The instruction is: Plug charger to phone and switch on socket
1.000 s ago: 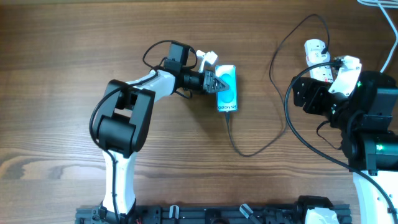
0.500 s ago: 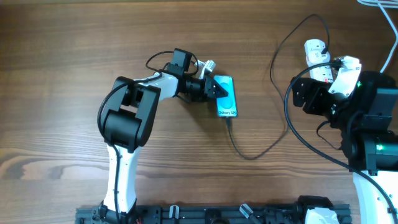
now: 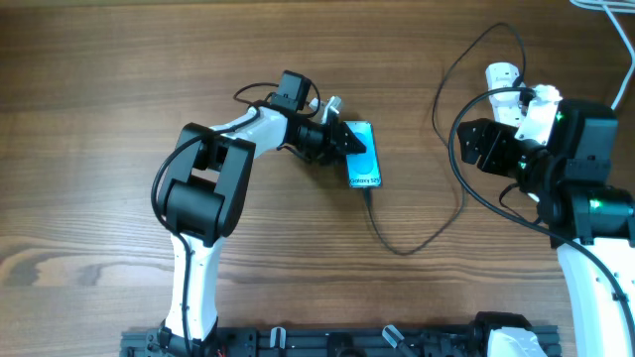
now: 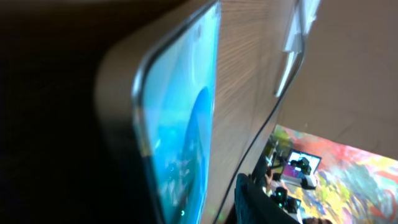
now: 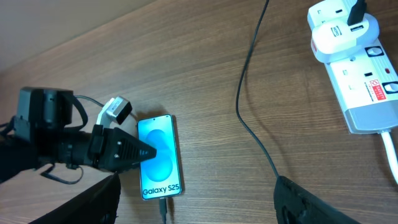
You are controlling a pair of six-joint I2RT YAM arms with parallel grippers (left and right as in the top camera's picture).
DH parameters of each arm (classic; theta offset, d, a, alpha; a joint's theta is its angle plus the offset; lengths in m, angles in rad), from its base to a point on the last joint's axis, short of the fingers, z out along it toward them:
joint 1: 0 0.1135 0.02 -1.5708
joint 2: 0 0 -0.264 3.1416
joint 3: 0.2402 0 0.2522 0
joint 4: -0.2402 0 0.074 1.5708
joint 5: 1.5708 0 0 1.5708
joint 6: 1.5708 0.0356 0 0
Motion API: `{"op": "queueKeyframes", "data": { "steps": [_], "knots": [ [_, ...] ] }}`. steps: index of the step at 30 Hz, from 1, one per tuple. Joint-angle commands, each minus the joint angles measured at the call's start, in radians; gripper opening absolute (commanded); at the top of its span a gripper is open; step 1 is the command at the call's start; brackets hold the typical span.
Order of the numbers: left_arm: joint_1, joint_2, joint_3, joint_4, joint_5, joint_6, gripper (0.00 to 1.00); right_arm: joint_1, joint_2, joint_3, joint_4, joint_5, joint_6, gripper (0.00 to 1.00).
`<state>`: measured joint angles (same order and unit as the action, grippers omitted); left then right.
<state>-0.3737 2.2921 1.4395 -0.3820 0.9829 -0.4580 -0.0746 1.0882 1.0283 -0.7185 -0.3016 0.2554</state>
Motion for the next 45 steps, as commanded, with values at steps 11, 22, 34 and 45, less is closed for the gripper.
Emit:
{"op": "queueKeyframes", "data": {
  "steps": [11, 22, 34, 45],
  "knots": [
    [-0.070, 0.042, 0.127, -0.250, -0.473, 0.110, 0.39, 0.001, 0.015, 0.008, -0.009, 0.023, -0.012, 0.84],
    [0.096, -0.484, 0.128, -0.635, -0.880, 0.114, 0.54, -0.042, 0.116, 0.008, -0.042, 0.381, 0.526, 0.04],
    [0.097, -1.027, 0.128, -0.957, -1.160, 0.110, 0.72, -0.277, 0.514, 0.012, 0.343, 0.331, 0.491, 0.05],
    [0.097, -1.347, 0.128, -1.123, -1.239, 0.076, 1.00, -0.267, 0.774, 0.142, 0.570, 0.259, 0.319, 0.05]
  ]
}}
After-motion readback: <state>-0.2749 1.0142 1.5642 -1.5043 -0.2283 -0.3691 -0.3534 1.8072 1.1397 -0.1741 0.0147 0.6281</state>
